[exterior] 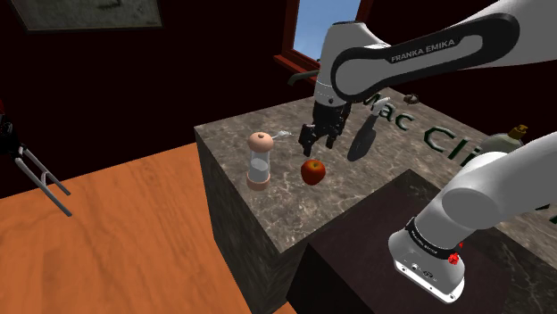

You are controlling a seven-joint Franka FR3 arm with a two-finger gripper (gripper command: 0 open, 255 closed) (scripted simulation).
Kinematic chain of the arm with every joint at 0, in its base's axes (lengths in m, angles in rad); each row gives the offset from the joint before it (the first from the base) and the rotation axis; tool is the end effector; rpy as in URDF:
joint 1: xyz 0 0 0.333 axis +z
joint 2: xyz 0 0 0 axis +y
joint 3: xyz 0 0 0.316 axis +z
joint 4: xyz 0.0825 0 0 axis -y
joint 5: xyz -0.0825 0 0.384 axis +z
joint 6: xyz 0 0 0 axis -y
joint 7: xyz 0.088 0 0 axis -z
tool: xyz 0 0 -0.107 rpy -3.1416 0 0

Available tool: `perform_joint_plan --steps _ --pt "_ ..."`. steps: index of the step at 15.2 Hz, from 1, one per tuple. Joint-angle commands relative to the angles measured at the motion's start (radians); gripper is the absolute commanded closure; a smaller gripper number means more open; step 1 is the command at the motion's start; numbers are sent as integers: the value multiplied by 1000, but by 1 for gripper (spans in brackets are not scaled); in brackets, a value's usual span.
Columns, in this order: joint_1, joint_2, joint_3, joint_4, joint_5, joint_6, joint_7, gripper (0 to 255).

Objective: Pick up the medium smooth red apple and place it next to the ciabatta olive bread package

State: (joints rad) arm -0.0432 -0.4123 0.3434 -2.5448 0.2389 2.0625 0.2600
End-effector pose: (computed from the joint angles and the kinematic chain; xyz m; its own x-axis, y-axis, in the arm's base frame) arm 0.3799 0.1288 0.3983 0.9886 -0.1120 -0.1004 -0.1165 -0.9924 -0.0401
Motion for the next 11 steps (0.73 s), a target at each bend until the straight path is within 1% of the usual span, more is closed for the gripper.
perform_joint_plan --steps 1,8,11 --pt "-9 78 36 4 -5 87 62 0" --pt "-7 137 54 -49 -4 198 67 0" --pt "-7 142 56 -53 -4 207 68 0"
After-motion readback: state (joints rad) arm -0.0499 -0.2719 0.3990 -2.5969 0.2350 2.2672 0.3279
